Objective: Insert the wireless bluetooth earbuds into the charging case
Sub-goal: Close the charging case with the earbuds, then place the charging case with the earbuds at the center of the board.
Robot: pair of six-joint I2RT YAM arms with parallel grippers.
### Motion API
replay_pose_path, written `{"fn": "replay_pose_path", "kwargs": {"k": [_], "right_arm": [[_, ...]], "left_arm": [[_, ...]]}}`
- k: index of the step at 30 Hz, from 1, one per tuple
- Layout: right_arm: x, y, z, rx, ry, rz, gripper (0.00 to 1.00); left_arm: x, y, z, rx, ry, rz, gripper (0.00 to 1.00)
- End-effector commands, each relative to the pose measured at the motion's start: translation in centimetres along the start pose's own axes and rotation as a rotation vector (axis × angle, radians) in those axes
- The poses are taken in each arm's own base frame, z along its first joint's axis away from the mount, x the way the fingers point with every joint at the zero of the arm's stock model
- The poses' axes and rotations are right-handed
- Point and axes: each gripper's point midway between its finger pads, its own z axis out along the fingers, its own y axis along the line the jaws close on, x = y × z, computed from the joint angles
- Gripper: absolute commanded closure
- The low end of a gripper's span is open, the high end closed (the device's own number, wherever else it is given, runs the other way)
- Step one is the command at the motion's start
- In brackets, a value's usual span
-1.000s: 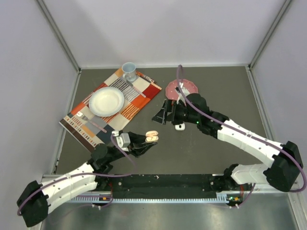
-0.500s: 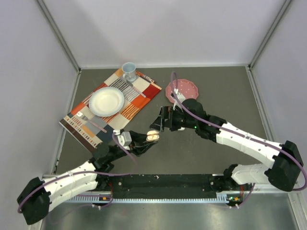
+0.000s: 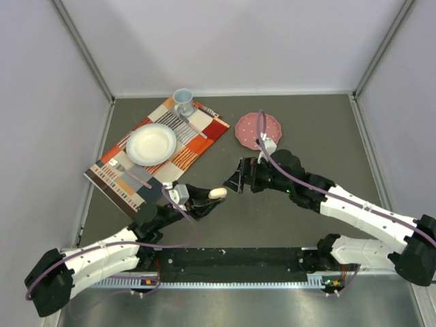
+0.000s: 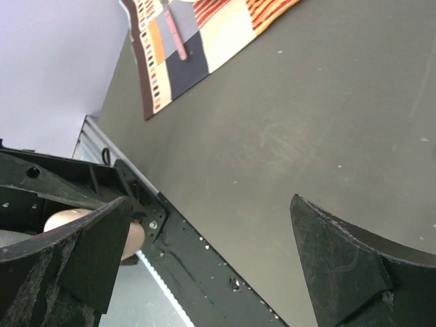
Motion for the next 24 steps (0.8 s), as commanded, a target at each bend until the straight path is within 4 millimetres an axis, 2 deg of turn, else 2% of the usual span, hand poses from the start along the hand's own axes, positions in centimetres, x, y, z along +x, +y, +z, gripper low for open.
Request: {"fn": "replay_pose_path", "kwargs": {"k": [1,9,13,18,19,24], "right_arm": [[-1.8,-1.0,-1.2,0.074,-0.119,-0.003,0.01],[-4.9,0.8,-2.2,0.016,-0.246,-0.014,0.01],[-5.5,1.9,-1.9,-0.033,-0.301,-0.019,0.01],[-2.9,2.3,-0.1,-0.012,-0.284,-0.065,0.01],[-1.8,1.6,1.0,0.018,-0.256,-0.069,0.01],[1.6,0.6,3.8,0.108,-0.237,-0.050,0.01]], "left_arm": [[-3.2,0.1,0.9,-0.010,-0.093,0.007,1.00],[-2.9,0.2,1.2,-0.010,-0.079,-0.013,1.00],[-2.6,0.3,1.5,-0.013,-0.073,-0.039,1.00],[-3.2,0.9,1.7,-0.055,-0.099,-0.080,1.00],[-3.4,0.9,1.7,-0.055,-0.104,-0.082,1.00],[-4.1,1.6,1.7,-0.100,-0.142,-0.113,1.00]]}}
